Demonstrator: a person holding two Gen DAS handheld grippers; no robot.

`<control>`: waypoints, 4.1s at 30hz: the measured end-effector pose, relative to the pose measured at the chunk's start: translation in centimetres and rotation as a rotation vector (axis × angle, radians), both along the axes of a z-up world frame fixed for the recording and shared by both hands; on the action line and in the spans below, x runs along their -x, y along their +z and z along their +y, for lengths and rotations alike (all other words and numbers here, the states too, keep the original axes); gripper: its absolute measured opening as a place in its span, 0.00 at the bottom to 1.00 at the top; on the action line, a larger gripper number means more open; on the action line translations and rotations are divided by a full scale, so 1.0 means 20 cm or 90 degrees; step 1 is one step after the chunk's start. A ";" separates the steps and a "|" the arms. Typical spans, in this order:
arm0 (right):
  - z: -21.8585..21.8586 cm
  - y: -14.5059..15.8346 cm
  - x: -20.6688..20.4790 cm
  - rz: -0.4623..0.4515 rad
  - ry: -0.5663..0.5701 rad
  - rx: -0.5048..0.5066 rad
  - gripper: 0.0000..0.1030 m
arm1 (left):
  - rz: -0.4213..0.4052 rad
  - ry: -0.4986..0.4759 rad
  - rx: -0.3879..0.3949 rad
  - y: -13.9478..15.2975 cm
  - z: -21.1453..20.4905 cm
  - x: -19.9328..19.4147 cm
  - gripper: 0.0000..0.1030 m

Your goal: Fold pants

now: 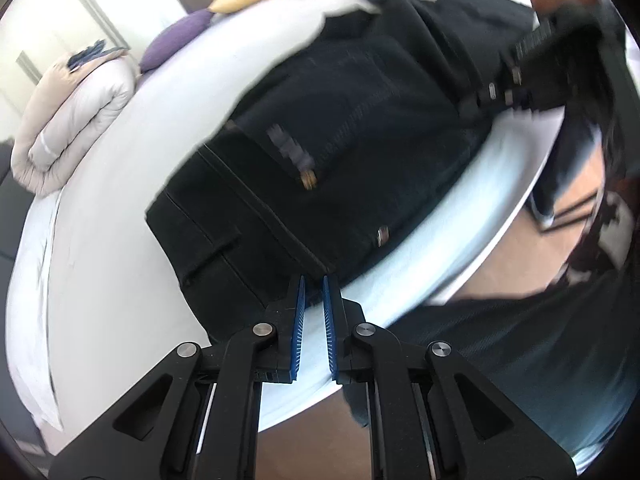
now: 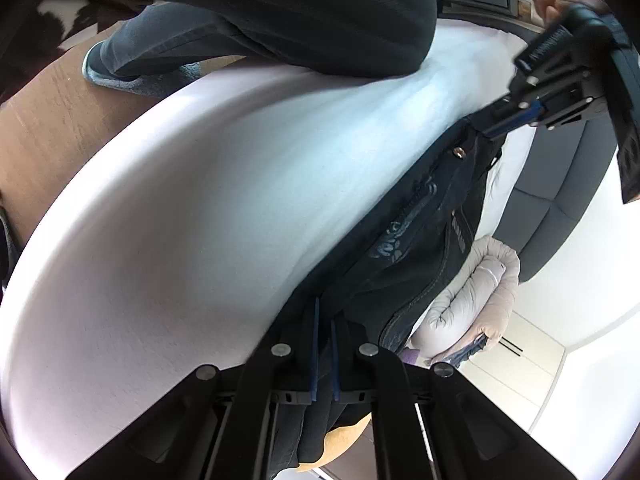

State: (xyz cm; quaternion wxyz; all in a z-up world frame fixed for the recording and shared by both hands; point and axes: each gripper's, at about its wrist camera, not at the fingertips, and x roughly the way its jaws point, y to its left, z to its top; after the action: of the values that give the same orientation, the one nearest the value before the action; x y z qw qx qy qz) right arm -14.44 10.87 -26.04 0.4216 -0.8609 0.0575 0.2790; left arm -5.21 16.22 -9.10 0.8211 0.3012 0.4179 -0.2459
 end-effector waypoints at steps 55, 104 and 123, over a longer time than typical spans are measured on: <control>-2.03 0.42 -1.75 0.510 -1.198 -1.549 0.35 | 0.095 0.262 0.238 -0.20 -0.29 -0.27 0.08; -2.46 0.70 -0.54 0.306 -1.007 -1.761 0.03 | 0.094 0.283 0.214 -0.14 -0.41 -0.28 0.08; -2.55 0.30 -0.03 0.300 -1.117 -1.850 0.03 | 0.115 0.298 0.211 -0.12 -0.42 -0.37 0.08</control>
State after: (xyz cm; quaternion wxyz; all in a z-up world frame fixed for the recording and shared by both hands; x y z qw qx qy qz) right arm -13.92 -40.17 -20.03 -0.7962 -0.5433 -0.2513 0.0879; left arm 2.24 7.90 -11.43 0.8527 0.0356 0.5019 -0.1407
